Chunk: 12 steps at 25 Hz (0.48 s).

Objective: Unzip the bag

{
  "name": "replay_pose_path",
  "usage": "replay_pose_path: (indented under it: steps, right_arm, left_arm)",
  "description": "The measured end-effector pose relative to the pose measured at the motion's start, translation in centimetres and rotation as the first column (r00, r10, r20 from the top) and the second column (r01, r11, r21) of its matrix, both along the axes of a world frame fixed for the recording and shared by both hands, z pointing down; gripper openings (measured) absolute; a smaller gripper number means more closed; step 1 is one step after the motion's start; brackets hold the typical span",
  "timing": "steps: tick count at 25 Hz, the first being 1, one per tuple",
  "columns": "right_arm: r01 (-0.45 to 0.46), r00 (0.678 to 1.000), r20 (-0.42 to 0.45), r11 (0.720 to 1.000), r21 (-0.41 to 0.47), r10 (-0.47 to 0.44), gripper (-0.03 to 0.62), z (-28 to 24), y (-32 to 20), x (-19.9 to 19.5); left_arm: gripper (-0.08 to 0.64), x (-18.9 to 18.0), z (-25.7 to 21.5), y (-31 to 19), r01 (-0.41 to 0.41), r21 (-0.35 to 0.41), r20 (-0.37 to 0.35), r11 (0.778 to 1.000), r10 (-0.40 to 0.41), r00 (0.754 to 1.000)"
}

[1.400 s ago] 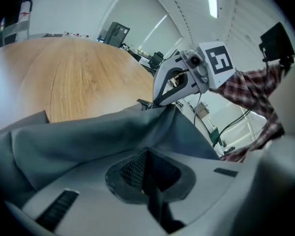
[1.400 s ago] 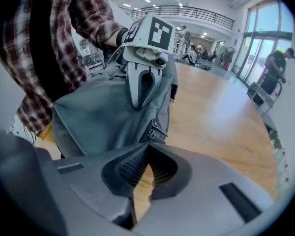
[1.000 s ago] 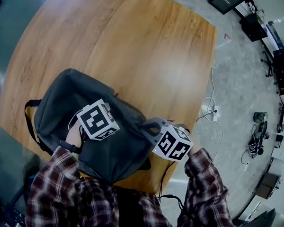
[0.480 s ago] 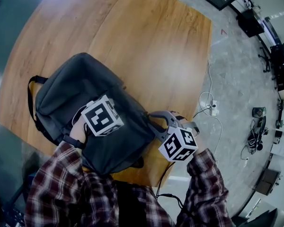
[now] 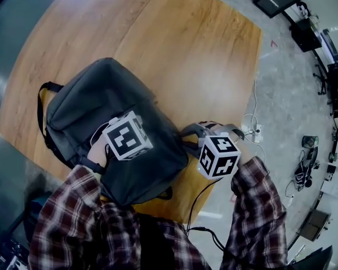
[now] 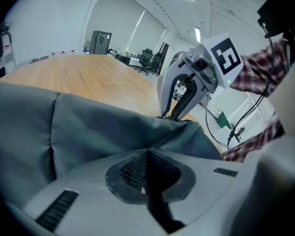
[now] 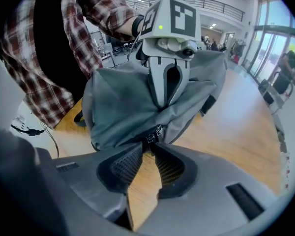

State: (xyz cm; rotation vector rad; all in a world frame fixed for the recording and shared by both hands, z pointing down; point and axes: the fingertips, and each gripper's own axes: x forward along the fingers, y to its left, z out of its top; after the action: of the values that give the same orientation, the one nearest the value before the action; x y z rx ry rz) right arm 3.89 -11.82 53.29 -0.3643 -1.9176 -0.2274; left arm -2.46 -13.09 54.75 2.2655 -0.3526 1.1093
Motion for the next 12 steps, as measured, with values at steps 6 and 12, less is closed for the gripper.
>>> replay_pose_path:
  steps: [6, 12]
  right_arm:
    - [-0.055, 0.996, -0.075, 0.979, -0.197, 0.04, 0.023, 0.1, 0.4, -0.2]
    - [-0.17, 0.985, -0.043, 0.947, -0.273, 0.164, 0.018, -0.2, -0.3, -0.2]
  left_arm:
    - [0.009, 0.1, 0.1, 0.0, 0.007, -0.003, -0.003, 1.0, -0.007, 1.0]
    - [0.009, 0.0, 0.0, 0.0, 0.013, -0.007, -0.007, 1.0, -0.013, 1.0]
